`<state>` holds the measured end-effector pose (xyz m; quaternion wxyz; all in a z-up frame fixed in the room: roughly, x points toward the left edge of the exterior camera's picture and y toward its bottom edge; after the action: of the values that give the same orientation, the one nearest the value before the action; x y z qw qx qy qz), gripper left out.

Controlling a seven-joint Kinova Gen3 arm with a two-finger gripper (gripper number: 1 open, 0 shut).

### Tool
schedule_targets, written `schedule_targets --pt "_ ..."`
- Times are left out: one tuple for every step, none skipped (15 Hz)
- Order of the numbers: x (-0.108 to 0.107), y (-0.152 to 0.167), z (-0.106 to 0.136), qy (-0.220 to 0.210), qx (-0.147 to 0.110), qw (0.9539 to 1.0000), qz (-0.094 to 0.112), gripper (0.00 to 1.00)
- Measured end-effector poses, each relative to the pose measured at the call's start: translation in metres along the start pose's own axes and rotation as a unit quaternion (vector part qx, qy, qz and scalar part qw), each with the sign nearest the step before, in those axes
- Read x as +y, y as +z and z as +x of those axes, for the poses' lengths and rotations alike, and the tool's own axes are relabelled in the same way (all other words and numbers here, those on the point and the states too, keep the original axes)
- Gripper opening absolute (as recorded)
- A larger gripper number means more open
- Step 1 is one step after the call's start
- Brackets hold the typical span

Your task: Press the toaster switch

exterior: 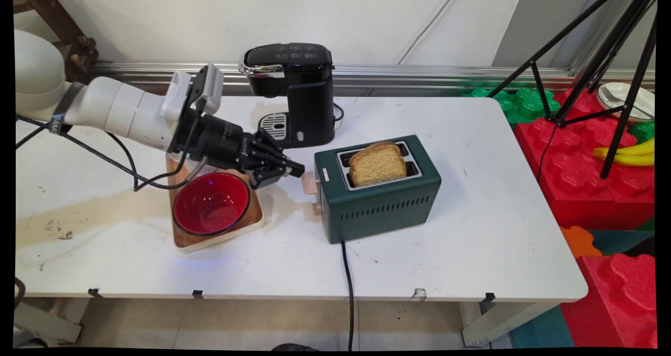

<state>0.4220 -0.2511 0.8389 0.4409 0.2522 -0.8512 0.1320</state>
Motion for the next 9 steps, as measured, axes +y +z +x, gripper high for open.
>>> schedule_targets --pt "0.0 0.002 0.0 0.0 -0.001 1.0 0.001 0.0" --pt "0.0 0.004 0.0 0.001 -0.001 1.0 0.001 0.0" --pt "-0.001 0.006 0.0 0.001 -0.001 1.0 0.002 0.0" --pt "-0.001 0.008 0.001 0.002 0.0 1.0 0.002 0.0" --pt "-0.001 0.01 0.002 0.003 0.0 1.0 0.002 0.0" --pt "-0.001 0.012 0.002 0.003 0.0 1.0 0.002 0.0" --pt "-0.001 0.014 0.003 0.004 0.0 1.0 0.002 0.0" --pt "-0.001 0.016 0.003 0.005 -0.001 1.0 0.002 0.0" --pt "0.0 0.018 0.003 0.005 -0.002 1.0 0.001 0.0"
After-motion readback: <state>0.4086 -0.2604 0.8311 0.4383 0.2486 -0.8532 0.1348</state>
